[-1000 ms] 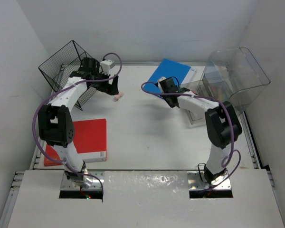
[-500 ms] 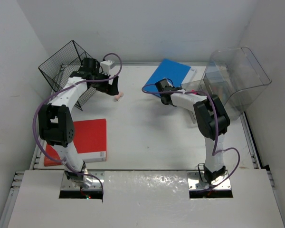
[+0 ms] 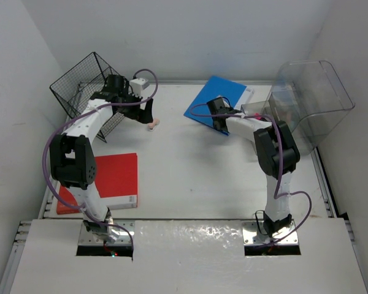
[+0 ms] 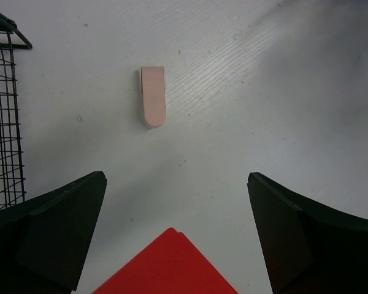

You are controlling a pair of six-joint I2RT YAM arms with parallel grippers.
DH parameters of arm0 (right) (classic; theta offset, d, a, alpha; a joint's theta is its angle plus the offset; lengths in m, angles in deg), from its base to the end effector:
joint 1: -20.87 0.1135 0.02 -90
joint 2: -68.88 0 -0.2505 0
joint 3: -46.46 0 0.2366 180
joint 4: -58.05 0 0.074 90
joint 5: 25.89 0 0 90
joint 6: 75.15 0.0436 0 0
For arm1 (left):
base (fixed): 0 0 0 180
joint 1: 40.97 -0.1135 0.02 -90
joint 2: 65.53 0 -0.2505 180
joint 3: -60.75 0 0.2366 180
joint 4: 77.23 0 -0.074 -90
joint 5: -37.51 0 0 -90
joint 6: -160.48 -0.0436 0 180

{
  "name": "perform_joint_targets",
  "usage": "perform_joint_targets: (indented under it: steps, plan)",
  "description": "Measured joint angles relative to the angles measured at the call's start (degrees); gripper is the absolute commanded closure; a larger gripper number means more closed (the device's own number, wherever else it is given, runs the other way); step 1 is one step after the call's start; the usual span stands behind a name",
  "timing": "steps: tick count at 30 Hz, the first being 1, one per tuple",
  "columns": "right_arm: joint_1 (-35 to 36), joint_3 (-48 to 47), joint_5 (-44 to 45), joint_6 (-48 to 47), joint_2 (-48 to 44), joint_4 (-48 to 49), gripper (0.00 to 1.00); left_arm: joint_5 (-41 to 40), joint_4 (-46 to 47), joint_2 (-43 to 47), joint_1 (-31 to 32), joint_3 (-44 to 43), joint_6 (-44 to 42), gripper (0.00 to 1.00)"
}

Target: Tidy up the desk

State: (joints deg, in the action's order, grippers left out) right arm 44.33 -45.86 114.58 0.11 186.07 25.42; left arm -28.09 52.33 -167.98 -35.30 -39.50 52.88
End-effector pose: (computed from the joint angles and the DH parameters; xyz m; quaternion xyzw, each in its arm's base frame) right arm 0.3838 0.1299 0.1510 -0.1714 0.8597 -0.3889 0.2835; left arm 0.3758 -0.0554 0.2586 0.2530 0.8933 -0.1666 0.3322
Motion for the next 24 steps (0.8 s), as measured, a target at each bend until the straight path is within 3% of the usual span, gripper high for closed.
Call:
perform_joint_targets:
  steps: [24]
  plan:
    - [-11.2,-0.3,3.5,-6.7,-0.2,4.0,1.00,-0.3,-0.1,0.0,0.0,0.0,-0.4,0.01]
